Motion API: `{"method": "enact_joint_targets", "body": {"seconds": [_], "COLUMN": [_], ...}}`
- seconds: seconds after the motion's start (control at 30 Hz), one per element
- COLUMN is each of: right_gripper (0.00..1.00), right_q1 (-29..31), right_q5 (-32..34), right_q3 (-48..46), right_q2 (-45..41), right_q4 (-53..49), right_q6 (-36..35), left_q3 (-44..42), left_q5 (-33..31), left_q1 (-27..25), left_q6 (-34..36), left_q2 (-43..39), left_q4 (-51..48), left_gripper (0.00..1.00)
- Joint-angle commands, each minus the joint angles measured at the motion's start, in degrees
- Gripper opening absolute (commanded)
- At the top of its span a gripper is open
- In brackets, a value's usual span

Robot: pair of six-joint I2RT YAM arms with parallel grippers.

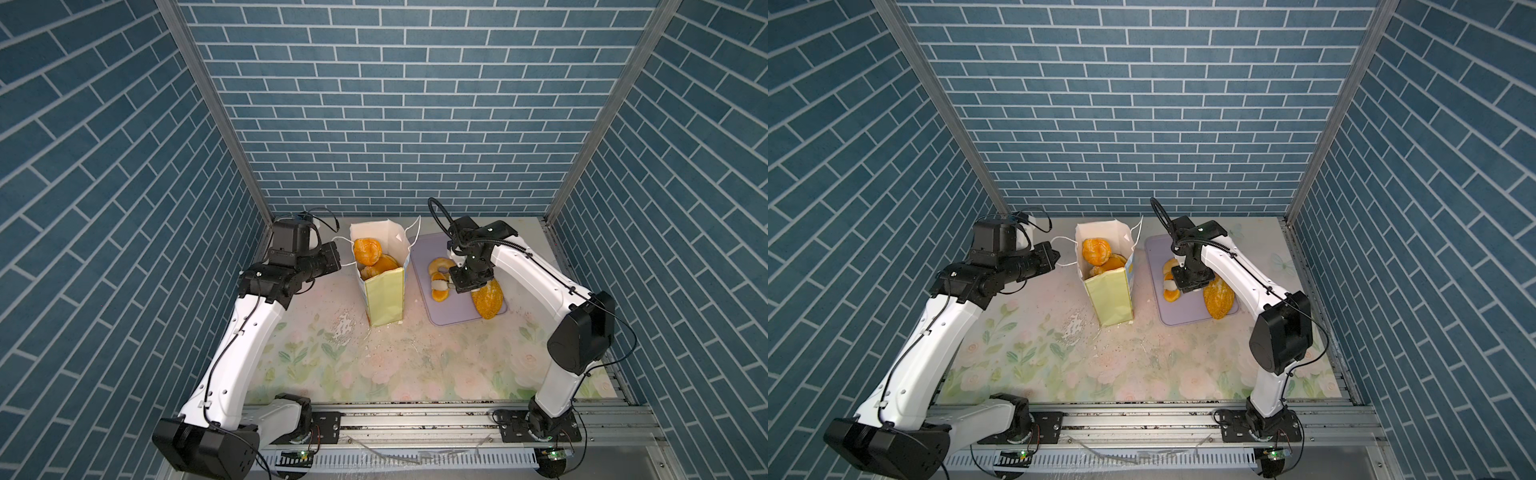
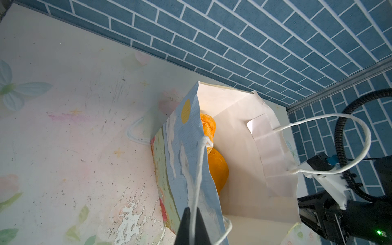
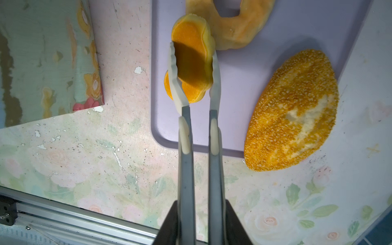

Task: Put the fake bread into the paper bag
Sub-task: 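Lower the tongs onto the orange half-bun and pinch it, then lift the orange half-bun with the tongs above the tray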

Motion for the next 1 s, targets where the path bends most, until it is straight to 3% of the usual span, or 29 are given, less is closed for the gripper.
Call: {"method": "enact_joint_targets", "body": {"seconds": [0.0, 0.2, 0.7, 0.97], "right_gripper": [0.20, 0.19, 0.20, 0.21], "right_q1": [-1.2, -2.6, -2.3, -1.6], "right_q5": [1.5, 1.6, 14.6, 11.7], "right_q3": [1.7, 4.2, 10.7, 13.8], "right_q2": [-4.4, -7.2, -15.1, -17.7], "right_q4": [-1.8, -3.3, 4.3, 11.4], "right_q6": [0.0, -0.2, -1.5, -6.2], "left_q3": [-0.7, -1.1, -1.9, -1.9], "left_q5": [-0.2, -0.2, 0.1, 0.1], "left_q1": [-0.3, -0.3, -0.3, -0.3], "left_q6": [0.3, 0.1, 0.0, -0.1], "left_q2": [-0.9, -1.4, -1.8, -1.9], "left_q4": [0.0, 0.4, 1.2, 1.3], "left_gripper": [0.00, 0.00, 0.00, 0.00]}}
